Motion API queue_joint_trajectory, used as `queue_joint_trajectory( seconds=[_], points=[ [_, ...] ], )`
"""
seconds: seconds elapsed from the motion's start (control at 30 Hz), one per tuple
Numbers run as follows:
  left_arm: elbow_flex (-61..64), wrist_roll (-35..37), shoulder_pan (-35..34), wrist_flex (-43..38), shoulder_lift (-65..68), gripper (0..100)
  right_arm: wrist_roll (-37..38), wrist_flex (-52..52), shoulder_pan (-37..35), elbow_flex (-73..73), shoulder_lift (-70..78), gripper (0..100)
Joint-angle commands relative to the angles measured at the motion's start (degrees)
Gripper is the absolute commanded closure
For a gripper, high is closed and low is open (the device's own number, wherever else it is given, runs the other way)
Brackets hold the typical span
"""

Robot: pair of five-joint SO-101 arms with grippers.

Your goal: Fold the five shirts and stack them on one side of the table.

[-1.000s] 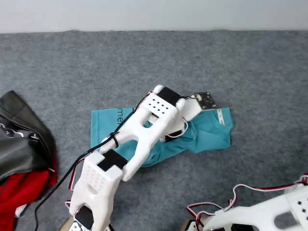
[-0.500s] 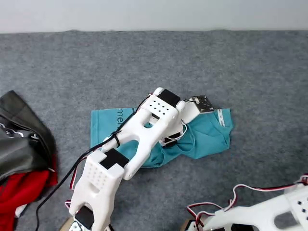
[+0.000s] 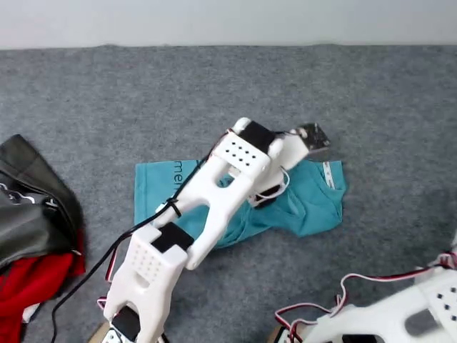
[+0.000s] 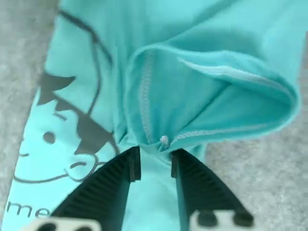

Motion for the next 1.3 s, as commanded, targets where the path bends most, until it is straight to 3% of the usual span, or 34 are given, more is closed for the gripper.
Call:
queue_joint_trajectory(
  seconds=[0.0,0.47,0.6,0.97,1.27],
  points=[
    [-1.98,1.49,-2.02,0.35,-0.62,89,0.09,0.13,-3.47,-0.62,-1.01,99.0],
    [-0.48,2.20,-3.96,-4.31,7.65,89,-0.88,0.04,-15.52,-0.62,-0.57,99.0],
    [-2.68,4.48,-6.24,-4.92,7.74,89,-4.75,0.04,-21.58,-0.62,-0.40,98.9],
    [-8.31,5.63,-6.33,0.09,7.74,89,-20.22,-6.46,-51.82,-0.18,8.04,98.9],
    [-8.13,5.63,-6.42,0.00,8.18,97,-30.86,-18.24,-60.00,-0.35,23.43,99.0]
  ],
)
